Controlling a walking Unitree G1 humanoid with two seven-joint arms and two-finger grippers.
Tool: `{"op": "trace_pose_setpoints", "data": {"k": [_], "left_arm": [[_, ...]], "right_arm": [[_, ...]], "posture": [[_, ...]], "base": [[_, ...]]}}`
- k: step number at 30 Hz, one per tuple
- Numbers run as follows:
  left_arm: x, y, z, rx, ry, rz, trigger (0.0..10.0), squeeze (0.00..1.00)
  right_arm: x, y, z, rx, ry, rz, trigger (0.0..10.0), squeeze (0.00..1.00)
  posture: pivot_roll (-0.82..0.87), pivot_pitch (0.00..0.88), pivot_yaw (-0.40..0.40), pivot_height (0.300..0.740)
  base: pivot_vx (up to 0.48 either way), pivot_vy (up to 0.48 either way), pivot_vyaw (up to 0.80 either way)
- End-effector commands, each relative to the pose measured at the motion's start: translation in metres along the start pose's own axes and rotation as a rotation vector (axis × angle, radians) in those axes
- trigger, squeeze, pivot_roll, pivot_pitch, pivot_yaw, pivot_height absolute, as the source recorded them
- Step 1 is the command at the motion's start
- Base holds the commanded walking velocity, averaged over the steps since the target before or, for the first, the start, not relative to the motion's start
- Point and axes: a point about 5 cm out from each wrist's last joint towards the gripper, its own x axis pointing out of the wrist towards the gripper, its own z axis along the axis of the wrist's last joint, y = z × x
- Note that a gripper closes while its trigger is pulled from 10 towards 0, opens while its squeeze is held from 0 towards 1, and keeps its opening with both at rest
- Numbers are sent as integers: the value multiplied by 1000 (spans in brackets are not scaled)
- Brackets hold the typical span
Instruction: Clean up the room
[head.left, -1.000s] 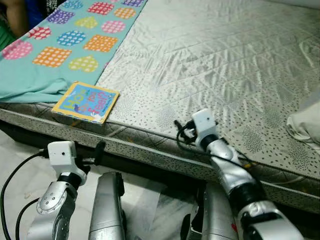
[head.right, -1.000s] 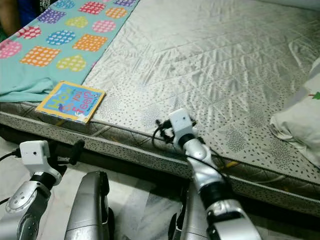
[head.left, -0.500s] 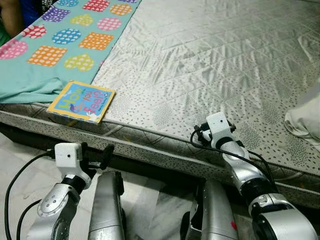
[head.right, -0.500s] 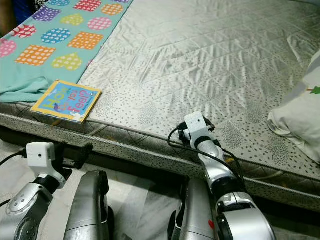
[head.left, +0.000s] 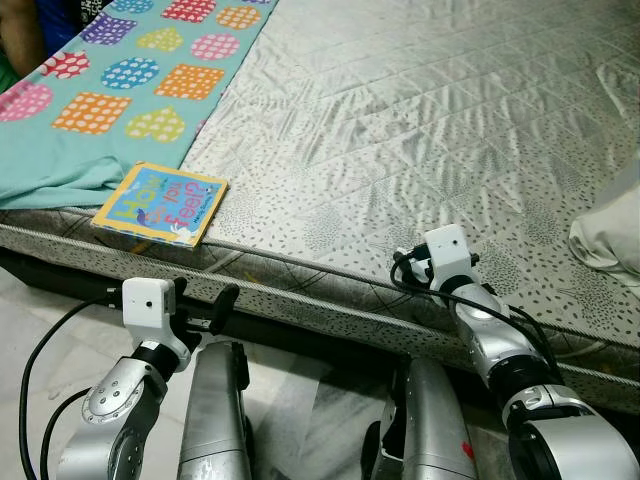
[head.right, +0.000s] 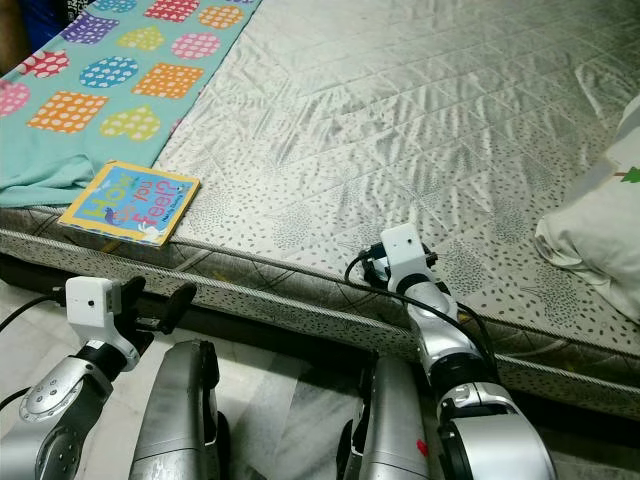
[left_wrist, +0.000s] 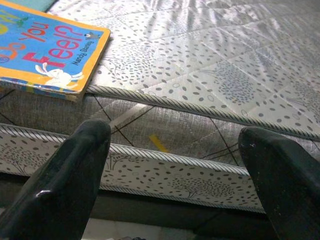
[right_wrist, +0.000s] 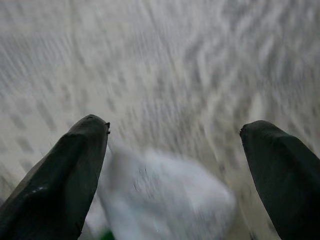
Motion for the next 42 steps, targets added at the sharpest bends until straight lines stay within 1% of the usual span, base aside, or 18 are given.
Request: {"op": "trace_pose_setpoints", "data": {"k": [1, 6, 12, 13, 14, 15, 20, 25, 28, 30, 33, 37, 38, 40, 41, 42], "left_arm": [[-2, 2, -4, 4, 23, 2, 10000, 0], [0, 1, -5, -2, 22, -1, 10000, 0], [0, 0, -6, -11, 23, -4, 10000, 0], [1, 0, -6, -13, 24, -6, 10000, 0], [1, 0, -7, -14, 24, -8, 10000, 0], [2, -1, -7, -15, 26, -12, 10000, 0], [3, -2, -8, -14, 29, -19, 10000, 0], [4, -2, -8, -11, 29, -20, 10000, 0], [4, -2, -8, -9, 29, -21, 10000, 0], [5, -2, -8, -9, 28, -22, 10000, 0], [5, -2, -8, -9, 28, -22, 10000, 0], [6, -2, -8, -7, 27, -22, 10000, 0], [6, -2, -8, -7, 25, -21, 10000, 0], [6, -2, -8, -7, 25, -21, 10000, 0], [6, -2, -8, -7, 24, -21, 10000, 0], [6, -2, -8, -7, 23, -20, 10000, 0]], "right_arm": [[0, 0, 7, 27, -47, 16, 10000, 0], [-3, 1, 9, 35, -58, 74, 10000, 0], [-12, 0, 1, -3, -57, 145, 10000, 0], [-17, -1, -2, -52, -54, 176, 10000, 0], [-19, -2, -4, -74, -53, 188, 10000, 0], [-22, -2, -7, -132, -46, 218, 10000, 0], [-22, 0, -10, -192, -20, 260, 10000, 0], [-22, 2, -11, -223, -17, 262, 10000, 0], [-22, 7, -13, -263, -11, 276, 10000, 0], [-21, 11, -17, -315, 9, 277, 10000, 0], [-20, 13, -21, -346, 30, 271, 10000, 0], [-20, 11, -29, -411, 85, 248, 10000, 0], [-19, 8, -32, -415, 113, 212, 10000, 0], [-19, 6, -32, -410, 119, 199, 10000, 0], [-19, 5, -32, -409, 123, 185, 6784, 0], [-18, 2, -32, -414, 129, 162, 1490, 0]], "posture": [[172, 189, -8, 519], [162, 187, -10, 519], [150, 188, -13, 519], [144, 189, -11, 519], [144, 189, -11, 519], [142, 189, -10, 519], [143, 187, -8, 519], [143, 186, -8, 519], [145, 185, -9, 519], [144, 185, -9, 519], [145, 184, -9, 519], [146, 184, -10, 519], [147, 183, -11, 519], [147, 183, -11, 519], [147, 183, -11, 519], [147, 183, -11, 519]], "base": [[0, 0, 0], [0, 0, 0], [0, 0, 0], [0, 0, 0], [0, 0, 0], [0, 0, 0], [0, 0, 0], [0, 0, 0], [0, 0, 0], [0, 0, 0], [0, 0, 0], [0, 0, 0], [0, 0, 0], [0, 0, 0], [0, 0, 0], [0, 0, 0]]}}
